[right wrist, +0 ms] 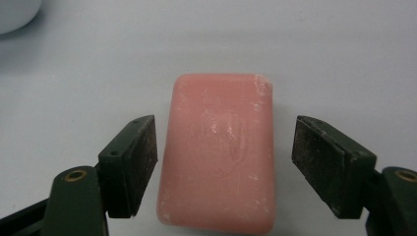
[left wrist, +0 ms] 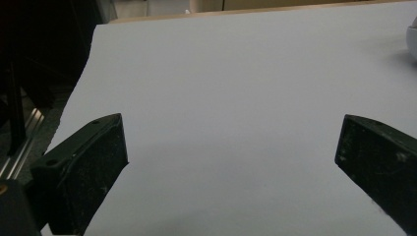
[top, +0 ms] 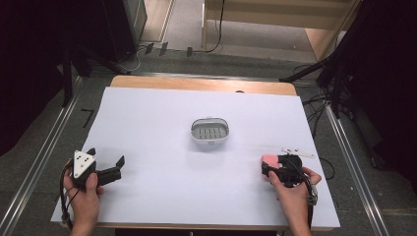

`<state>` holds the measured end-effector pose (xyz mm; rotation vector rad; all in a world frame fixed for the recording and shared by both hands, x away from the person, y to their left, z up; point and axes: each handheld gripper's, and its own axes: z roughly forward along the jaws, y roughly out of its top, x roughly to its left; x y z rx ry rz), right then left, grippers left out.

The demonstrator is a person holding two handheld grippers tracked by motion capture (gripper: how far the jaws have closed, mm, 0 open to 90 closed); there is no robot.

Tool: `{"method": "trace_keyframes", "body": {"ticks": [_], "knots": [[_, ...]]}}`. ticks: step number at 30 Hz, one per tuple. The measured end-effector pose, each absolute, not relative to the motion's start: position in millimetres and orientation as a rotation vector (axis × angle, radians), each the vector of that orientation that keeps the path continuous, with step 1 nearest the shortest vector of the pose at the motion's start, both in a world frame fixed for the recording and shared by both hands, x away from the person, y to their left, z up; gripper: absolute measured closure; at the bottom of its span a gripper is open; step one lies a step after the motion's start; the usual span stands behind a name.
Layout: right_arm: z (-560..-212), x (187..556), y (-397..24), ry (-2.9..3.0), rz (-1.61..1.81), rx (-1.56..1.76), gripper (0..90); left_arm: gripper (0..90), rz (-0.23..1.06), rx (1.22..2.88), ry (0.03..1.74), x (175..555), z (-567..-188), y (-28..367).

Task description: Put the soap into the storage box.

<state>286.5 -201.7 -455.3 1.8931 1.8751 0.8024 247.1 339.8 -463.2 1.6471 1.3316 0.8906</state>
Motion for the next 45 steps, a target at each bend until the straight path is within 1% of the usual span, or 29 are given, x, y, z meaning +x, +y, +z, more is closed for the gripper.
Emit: {"method": "trace_keyframes", "body": {"ticks": [5, 11, 16, 29, 40, 45], "knots": [[-459.3, 289.0, -199.0, 1.886, 0.784, 1.913, 27.7, 0.0, 0.889, 1.646, 1.332, 247.2, -463.2, 339.7], [-464.6, 290.8, -197.6, 1.898, 0.77, 1.925, 34.4, 0.0, 0.889, 1.647, 1.331, 247.2, -463.2, 339.7], [-467.4, 290.9, -197.0, 1.9, 0.769, 1.923, 37.4, 0.0, 0.889, 1.647, 1.33, 247.2, -463.2, 339.7], [-471.8, 288.4, -188.7, 1.906, 0.696, 1.831, 38.2, 0.0, 0.89, 1.648, 1.33, 247.3, -463.2, 339.8], [-467.9, 290.7, -200.1, 1.966, 0.752, 1.797, 38.6, 0.0, 0.888, 1.646, 1.33, 247.3, -463.2, 340.0], [-460.7, 291.6, -207.2, 1.993, 0.798, 1.7, 38.6, 0.0, 0.89, 1.649, 1.33, 247.2, -463.1, 339.9]]}}
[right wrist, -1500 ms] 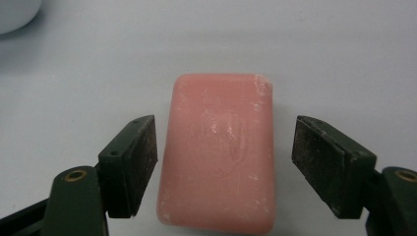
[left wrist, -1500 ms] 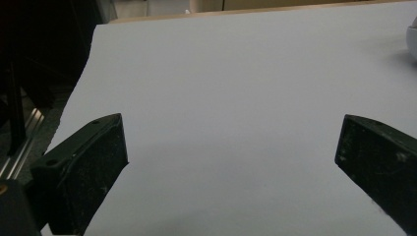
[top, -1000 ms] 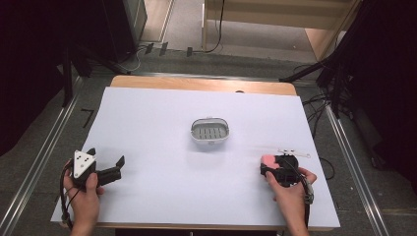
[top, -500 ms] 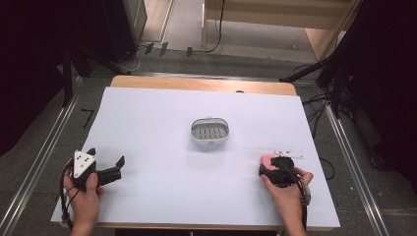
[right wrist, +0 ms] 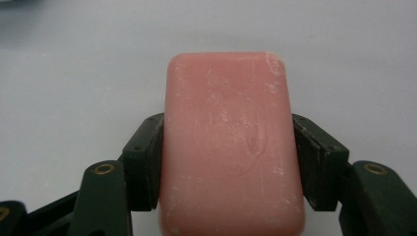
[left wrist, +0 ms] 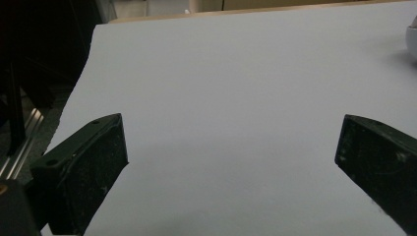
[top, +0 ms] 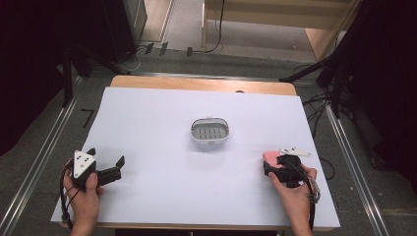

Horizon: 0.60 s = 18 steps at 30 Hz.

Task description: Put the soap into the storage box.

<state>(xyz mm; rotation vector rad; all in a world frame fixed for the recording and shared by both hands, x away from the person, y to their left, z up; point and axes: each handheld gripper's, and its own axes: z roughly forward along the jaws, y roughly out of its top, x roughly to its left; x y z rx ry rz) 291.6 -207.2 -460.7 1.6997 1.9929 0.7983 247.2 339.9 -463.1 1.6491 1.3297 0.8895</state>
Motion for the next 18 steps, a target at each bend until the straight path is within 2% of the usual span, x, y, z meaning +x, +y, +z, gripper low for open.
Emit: {"method": "trace_keyframes", "body": {"ticks": [18], "knots": [[-442.4, 310.4, -198.6, 2.212, 0.936, 1.414, 38.6, 0.0, 0.889, 1.648, 1.329, 247.1, -463.1, 340.0]]}}
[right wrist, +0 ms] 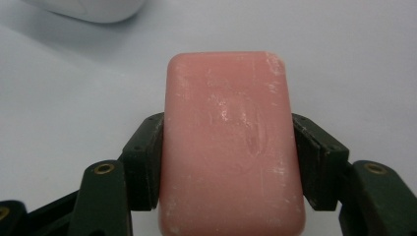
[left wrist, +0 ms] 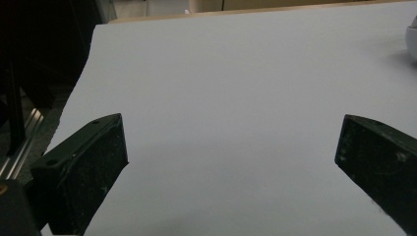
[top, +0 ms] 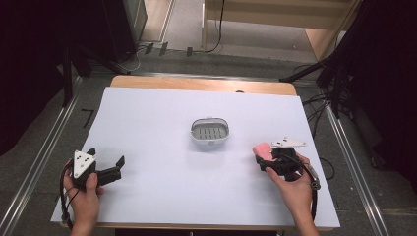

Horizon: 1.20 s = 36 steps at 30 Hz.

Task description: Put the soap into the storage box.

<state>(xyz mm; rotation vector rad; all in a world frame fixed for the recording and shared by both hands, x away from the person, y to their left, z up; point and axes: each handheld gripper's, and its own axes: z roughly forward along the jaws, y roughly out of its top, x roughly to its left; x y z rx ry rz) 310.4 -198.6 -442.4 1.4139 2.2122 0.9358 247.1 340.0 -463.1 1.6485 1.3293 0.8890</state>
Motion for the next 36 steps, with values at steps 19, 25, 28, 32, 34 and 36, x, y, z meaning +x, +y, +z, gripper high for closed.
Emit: {"method": "trace_keyframes", "body": {"ticks": [19, 25, 28, 32, 34, 36], "knots": [[-428.7, 338.1, -171.1, 2.421, 1.016, 1.107, 38.7, 0.0, 0.89, 1.645, 1.328, 247.2, -463.2, 339.8], [-423.2, 346.1, -161.0, 2.466, 1.04, 1.009, 38.7, 0.0, 0.888, 1.647, 1.328, 247.2, -463.2, 340.0], [-421.2, 348.6, -158.8, 2.48, 1.051, 0.981, 38.7, 0.0, 0.888, 1.647, 1.328, 247.3, -463.2, 340.0], [-418.9, 356.1, -154.4, 2.521, 1.077, 0.922, 38.7, 0.0, 0.888, 1.647, 1.328, 247.2, -463.2, 340.0], [-418.4, 356.8, -154.1, 2.53, 1.08, 0.923, 38.7, 0.0, 0.888, 1.647, 1.328, 247.2, -463.2, 340.0], [-418.0, 359.1, -152.5, 2.541, 1.097, 0.897, 38.7, 0.0, 0.89, 1.649, 1.327, 247.2, -463.2, 340.1]]}}
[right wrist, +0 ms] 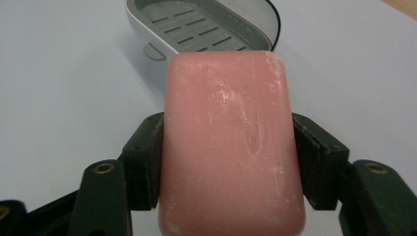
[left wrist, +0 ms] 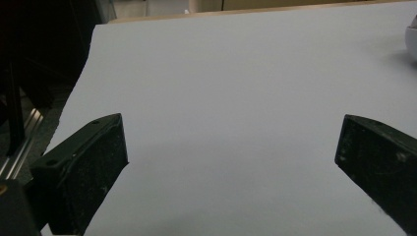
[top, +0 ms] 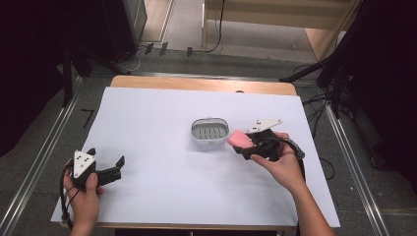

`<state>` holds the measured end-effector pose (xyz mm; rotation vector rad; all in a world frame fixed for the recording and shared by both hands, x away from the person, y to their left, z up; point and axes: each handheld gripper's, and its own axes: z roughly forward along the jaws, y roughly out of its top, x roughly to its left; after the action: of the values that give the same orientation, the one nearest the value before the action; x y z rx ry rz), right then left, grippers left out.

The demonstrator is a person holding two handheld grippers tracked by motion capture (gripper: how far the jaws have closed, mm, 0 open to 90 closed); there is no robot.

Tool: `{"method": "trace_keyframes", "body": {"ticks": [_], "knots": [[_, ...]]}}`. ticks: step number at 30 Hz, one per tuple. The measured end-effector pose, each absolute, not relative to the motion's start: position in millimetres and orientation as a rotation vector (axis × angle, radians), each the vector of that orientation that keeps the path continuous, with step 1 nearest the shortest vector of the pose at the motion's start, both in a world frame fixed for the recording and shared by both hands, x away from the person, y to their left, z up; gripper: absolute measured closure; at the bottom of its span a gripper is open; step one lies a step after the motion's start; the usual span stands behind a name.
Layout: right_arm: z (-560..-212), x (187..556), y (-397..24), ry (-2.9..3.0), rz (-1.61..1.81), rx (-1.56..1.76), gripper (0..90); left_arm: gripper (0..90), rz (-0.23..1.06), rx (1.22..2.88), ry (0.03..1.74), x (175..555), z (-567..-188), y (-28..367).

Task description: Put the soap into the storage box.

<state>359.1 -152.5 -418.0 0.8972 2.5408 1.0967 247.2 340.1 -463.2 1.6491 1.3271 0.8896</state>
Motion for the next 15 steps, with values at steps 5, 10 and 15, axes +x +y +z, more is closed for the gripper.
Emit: {"method": "trace_keyframes", "body": {"ticks": [5, 10, 15], "knots": [[-415.6, 365.2, -146.0, 2.59, 1.111, 0.798, 38.6, 0.0, 0.887, 1.647, 1.328, 247.3, -463.3, 340.1], [-410.9, 371.4, -136.3, 2.624, 1.102, 0.716, 38.6, 0.0, 0.887, 1.647, 1.327, 247.3, -463.3, 340.1], [-407.4, 375.7, -131.8, 2.634, 1.111, 0.667, 38.6, 0.0, 0.886, 1.647, 1.327, 247.3, -463.2, 340.1]]}}
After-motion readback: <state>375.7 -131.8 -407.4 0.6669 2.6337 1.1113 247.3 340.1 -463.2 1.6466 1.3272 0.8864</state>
